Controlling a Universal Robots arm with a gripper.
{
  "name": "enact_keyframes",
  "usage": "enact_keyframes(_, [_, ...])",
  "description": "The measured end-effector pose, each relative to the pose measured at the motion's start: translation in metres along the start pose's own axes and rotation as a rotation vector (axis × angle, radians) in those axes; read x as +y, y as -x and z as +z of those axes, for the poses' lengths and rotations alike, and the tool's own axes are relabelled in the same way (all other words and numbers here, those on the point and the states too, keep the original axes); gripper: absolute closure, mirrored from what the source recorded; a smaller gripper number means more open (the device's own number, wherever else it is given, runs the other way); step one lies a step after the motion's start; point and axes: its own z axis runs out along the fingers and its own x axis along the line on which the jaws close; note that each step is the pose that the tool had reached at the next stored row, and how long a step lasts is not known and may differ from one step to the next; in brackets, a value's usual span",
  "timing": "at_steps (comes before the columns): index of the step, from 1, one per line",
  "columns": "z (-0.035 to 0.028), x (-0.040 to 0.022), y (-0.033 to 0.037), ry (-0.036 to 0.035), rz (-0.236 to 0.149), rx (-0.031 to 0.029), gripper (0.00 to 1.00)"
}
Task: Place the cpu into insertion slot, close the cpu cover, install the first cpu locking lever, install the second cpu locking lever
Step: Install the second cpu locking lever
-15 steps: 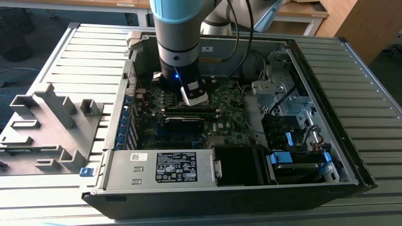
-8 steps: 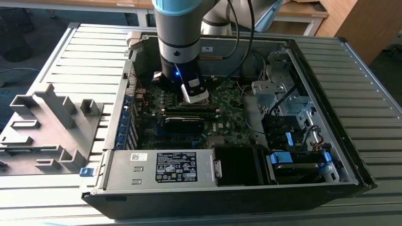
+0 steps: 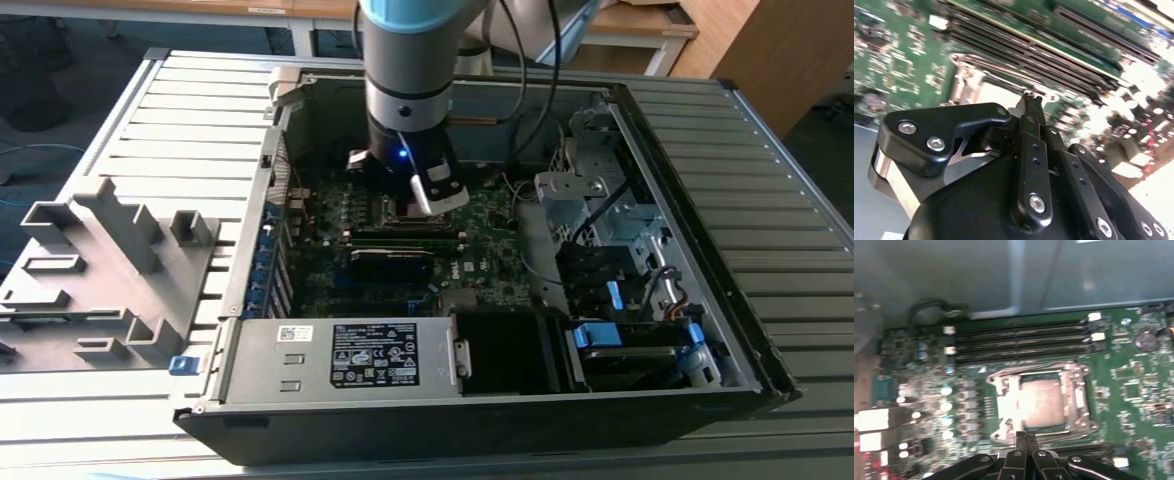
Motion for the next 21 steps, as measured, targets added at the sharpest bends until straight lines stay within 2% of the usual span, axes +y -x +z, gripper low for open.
enact_keyframes(3, [0.0009, 0.0031, 0.0107, 0.0000, 0.000, 0.0004, 0.89])
enact_keyframes(8, [0.0047, 0.0229, 0.0105, -0.0001, 0.000, 0.0004, 0.89])
enact_keyframes(11, [0.0054, 0.0261, 0.0118, -0.0008, 0.000, 0.0004, 0.89])
enact_keyframes(12, [0.0056, 0.0268, 0.0124, -0.0028, 0.000, 0.0002, 0.89])
enact_keyframes(13, [0.0058, 0.0281, 0.0128, -0.0082, 0.000, -0.0004, 0.89])
enact_keyframes(15, [0.0064, 0.0314, 0.0125, -0.0238, 0.000, -0.0022, 0.89])
enact_keyframes(16, [0.0065, 0.0322, 0.0124, -0.0276, 0.000, -0.0026, 0.89])
enact_keyframes(17, [0.0065, 0.0323, 0.0124, -0.0303, 0.000, -0.0029, 0.89])
enact_keyframes(21, [0.0065, 0.0323, 0.0124, -0.0307, 0.000, -0.0029, 0.89])
